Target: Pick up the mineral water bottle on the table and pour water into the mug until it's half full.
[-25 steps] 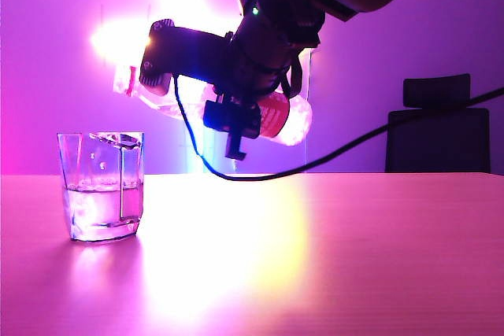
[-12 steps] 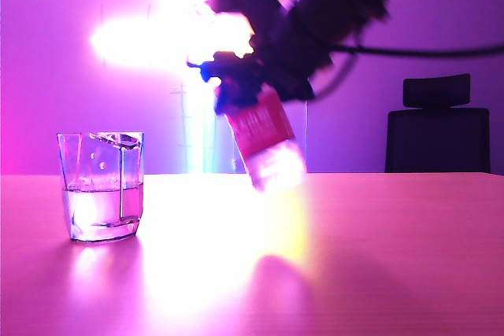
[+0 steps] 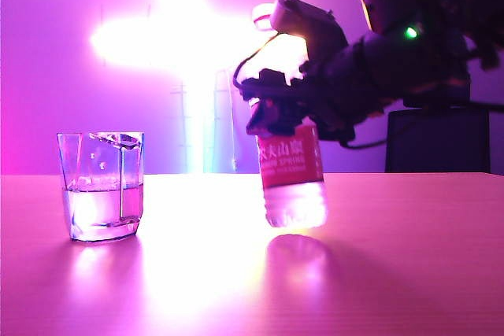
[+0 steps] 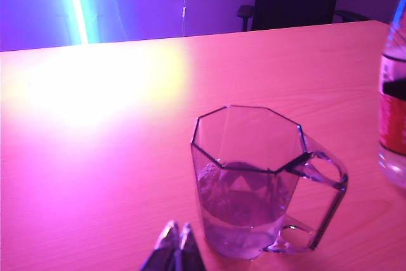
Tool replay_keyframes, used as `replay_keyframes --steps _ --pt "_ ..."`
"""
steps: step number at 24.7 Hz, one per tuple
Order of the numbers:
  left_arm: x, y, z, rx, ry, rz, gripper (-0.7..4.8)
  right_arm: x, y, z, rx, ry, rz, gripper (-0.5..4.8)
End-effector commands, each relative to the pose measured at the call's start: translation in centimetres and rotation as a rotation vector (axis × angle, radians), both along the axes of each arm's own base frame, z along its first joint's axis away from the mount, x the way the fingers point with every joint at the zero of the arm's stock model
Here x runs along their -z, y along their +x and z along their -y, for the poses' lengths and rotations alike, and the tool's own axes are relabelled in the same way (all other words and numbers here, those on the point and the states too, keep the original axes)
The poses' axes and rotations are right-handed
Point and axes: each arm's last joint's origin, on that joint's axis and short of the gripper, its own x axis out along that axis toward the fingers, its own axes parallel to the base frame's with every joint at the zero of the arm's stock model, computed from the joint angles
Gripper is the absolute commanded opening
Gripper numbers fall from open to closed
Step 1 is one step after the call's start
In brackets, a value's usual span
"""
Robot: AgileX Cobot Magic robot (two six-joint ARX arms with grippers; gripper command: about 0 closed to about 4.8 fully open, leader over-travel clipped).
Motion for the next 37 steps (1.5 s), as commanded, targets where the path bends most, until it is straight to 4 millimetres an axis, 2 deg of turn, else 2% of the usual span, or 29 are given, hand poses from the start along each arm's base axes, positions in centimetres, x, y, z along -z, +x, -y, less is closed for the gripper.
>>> replay_keyframes --steps 1,7,8,9,11,21,31,34,37 --pt "-0.2 0.0 0.0 0.004 -0.006 0.006 -0.02 0.1 -0.6 0.4 0.001 0.054 0.041 2.30" --pt "-0.2 0.0 0.0 0.004 -0.006 0.006 -0.02 1.5 -1.9 1.6 0.030 0.062 0.053 2.34" --pt "-0.2 0.0 0.0 0.004 -0.006 0.006 -0.02 1.9 -2.3 1.9 0.043 0.059 0.054 2.60" --pt "-0.2 0.0 0.0 0.004 -0.006 0.006 -0.02 2.1 -2.4 2.0 0.044 0.057 0.051 3.14" --pt "-0.2 0.0 0.0 0.004 -0.006 0.006 -0.02 2.4 -2.6 2.2 0.045 0.048 0.040 4.76" --pt "-0.2 0.0 0.0 0.002 -0.006 0.006 -0.02 2.6 -4.1 3.2 0.044 0.078 0.024 4.79" --pt "-0.2 0.1 -0.2 -0.015 -0.006 0.006 -0.02 2.1 -8.4 6.1 0.006 0.184 0.026 4.79" --pt "-0.2 0.3 -1.2 -0.120 -0.005 0.007 -0.02 2.1 -10.1 7.2 -0.053 0.217 0.014 4.79" --pt "-0.2 0.5 -2.0 -0.207 -0.005 0.007 -0.02 1.9 -10.8 7.7 -0.052 0.252 0.005 4.79"
